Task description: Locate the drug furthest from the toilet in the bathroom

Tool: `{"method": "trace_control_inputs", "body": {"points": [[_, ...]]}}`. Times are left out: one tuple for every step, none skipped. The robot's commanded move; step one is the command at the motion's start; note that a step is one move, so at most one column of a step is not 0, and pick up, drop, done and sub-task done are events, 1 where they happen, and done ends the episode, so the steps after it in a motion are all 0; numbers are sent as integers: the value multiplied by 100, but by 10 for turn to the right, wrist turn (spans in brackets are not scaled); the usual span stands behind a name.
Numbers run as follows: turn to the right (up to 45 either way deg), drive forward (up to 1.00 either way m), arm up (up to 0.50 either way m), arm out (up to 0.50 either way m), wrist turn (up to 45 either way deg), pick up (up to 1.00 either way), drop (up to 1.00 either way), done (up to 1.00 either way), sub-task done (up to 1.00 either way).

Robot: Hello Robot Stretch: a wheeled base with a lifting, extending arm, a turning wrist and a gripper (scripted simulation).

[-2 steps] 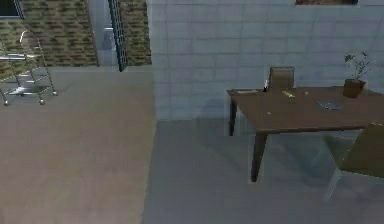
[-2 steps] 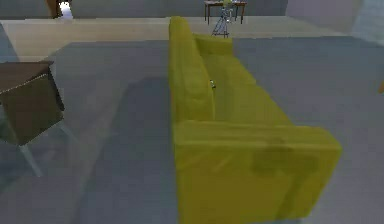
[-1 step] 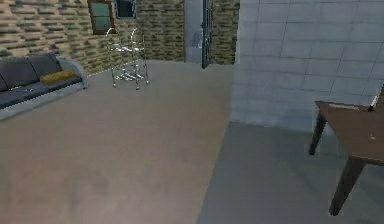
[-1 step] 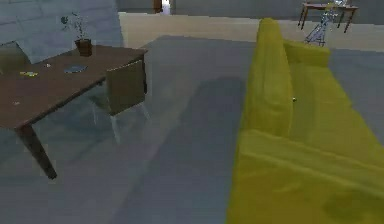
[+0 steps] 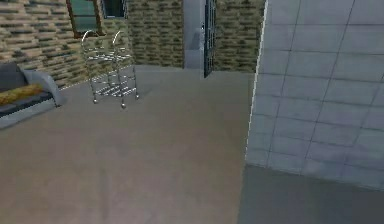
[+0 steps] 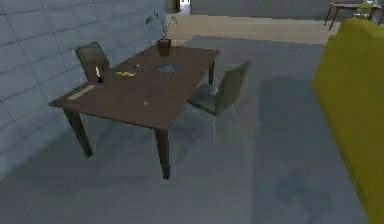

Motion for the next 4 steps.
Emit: {"method": "trace_control_inputs", "body": {"points": [[0,100,0,0,0,0,0,0,0],[-30,0,0,0,0,0,0,0,0],[0,100,0,0,0,0,0,0,0],[0,100,0,0,0,0,0,0,0]]}}
